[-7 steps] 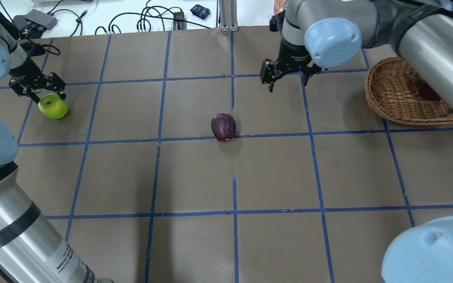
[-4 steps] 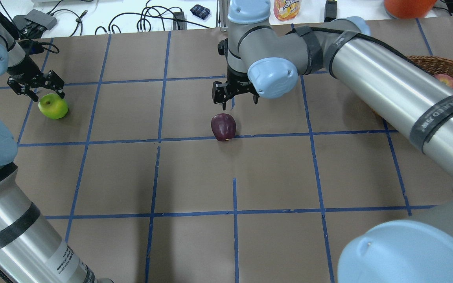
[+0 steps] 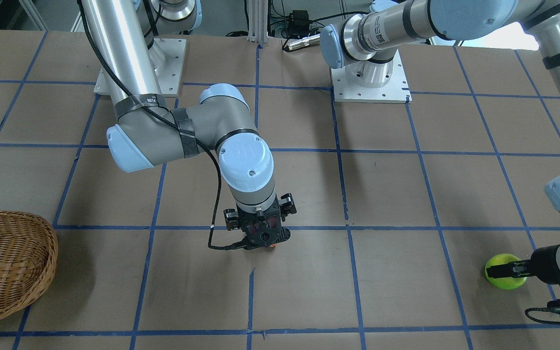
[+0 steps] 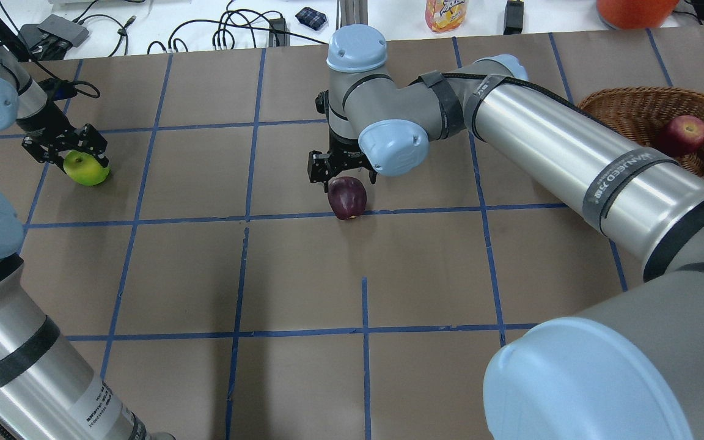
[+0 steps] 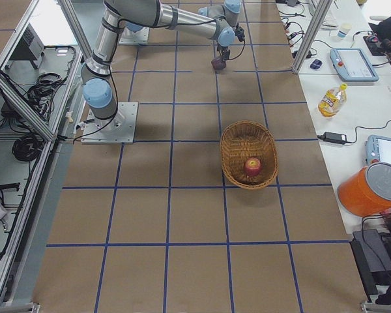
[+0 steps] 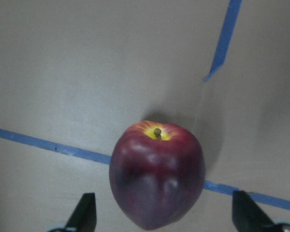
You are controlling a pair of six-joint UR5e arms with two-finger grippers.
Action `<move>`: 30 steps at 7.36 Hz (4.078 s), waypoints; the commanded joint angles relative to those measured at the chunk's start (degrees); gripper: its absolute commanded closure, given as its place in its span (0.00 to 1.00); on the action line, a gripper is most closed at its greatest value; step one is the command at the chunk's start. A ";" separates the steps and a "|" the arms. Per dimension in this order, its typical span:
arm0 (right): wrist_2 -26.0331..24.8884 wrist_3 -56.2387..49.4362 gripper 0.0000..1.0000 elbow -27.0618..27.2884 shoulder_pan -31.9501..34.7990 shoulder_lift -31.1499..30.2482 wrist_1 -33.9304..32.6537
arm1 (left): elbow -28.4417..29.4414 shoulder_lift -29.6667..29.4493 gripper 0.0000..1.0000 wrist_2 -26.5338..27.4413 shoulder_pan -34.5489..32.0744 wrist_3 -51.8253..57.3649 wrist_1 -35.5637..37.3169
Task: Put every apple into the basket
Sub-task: 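Lower the right gripper onto the dark red apple and grasp it, then drop dark red apple in basket with right gripper while left carries green apple, then release the green apple and raise the left gripper while the right withdraws from the basket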
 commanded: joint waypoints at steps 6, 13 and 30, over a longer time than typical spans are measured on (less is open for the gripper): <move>-0.41 0.63 0.99 0.70 0.18 4.77 -5.35 | -0.33 8.09 1.00 -1.75 -14.13 -12.87 -4.69; -6.81 -14.06 1.00 -0.79 -30.44 -9.29 2.65 | -12.12 10.92 1.00 -9.40 -37.29 -48.83 9.20; -9.99 -38.94 0.00 -0.17 -40.91 -10.94 8.87 | 0.83 35.30 0.00 0.70 -28.91 -28.80 -31.20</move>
